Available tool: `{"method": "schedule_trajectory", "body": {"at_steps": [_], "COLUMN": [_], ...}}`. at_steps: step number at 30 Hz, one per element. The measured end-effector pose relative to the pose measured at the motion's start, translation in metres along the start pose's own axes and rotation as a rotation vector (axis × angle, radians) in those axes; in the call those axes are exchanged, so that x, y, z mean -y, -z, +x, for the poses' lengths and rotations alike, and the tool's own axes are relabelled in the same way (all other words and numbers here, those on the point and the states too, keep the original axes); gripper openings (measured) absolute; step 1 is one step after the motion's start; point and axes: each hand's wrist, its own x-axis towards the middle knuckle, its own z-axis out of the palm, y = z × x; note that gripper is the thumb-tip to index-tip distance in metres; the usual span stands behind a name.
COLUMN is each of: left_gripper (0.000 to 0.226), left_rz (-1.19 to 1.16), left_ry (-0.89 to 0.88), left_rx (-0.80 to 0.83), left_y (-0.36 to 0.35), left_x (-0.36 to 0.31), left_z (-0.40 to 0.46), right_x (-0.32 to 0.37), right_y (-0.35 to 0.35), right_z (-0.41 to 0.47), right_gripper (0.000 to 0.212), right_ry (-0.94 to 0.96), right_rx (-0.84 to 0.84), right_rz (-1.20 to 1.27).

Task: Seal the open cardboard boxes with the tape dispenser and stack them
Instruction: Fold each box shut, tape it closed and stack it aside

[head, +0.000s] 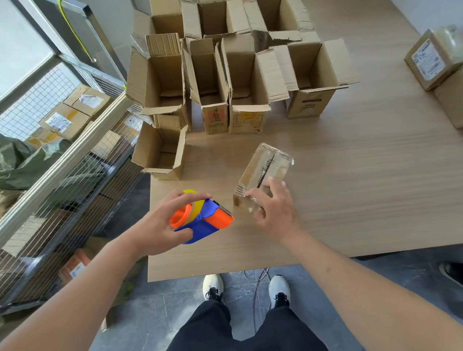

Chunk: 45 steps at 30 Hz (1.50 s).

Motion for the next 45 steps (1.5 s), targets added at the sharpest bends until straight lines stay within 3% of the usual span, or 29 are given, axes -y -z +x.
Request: {"method": "schedule_trajectory", "body": {"at_steps": [5, 8, 11, 13, 15, 28, 34, 41, 45], "left_gripper": [0.079, 0.078, 0.074, 0.072, 0.072, 0.075, 0.069, 0.077, 0.069], "left_rz": [-0.026, -0.025, -0.020, 0.002, 0.030, 0.129, 0.142, 0.114, 0.133], "left_ry": [-0.030, -0.053, -0.092, -0.125, -0.141, -0.154, -0.151, -0.113, -0.117], "left_rx": [0.000, 0.010, 0.003, 0.004, 0.008, 0.110, 0.159, 0.224, 0.200], "left_y": [-0.007, -0.011, -0.014, -0.015, -0.015, -0.018, -0.017, -0.027, -0.041], "left_x": [-0.002, -0.008, -0.015, -0.020, -0.023, -0.034, -0.039, -0.039, -0.038], "left_z": [0.007, 0.010, 0.013, 0.015, 0.018, 0.024, 0.029, 0.037, 0.039], "right_x": [-0.030, -0.025, -0.001, 0.017, 0.024, 0.019, 0.013, 0.005, 0.000], "right_y": [0.023, 0.032, 0.043, 0.050, 0.052, 0.060, 0.065, 0.052, 0.049], "right_z": [-0.018, -0.019, -0.013, -0.009, -0.006, -0.006, -0.007, -0.014, -0.022], "right_gripper": [0.044, 0.030, 0.010, 0.017, 0.022, 0.022, 0.044, 0.018, 0.005], "right_ry": [0.052, 0.116, 0.001, -0.156, -0.201, -0.305, -0.432, -0.363, -0.407], "right_rx": [0.064, -0.019, 0.082, 0.268, 0.350, 0.414, 0.519, 0.288, 0.141], "right_rz": [0.063, 0.152, 0.571, 0.850, 0.917, 0.994, 1.138, 1.015, 0.985]}}
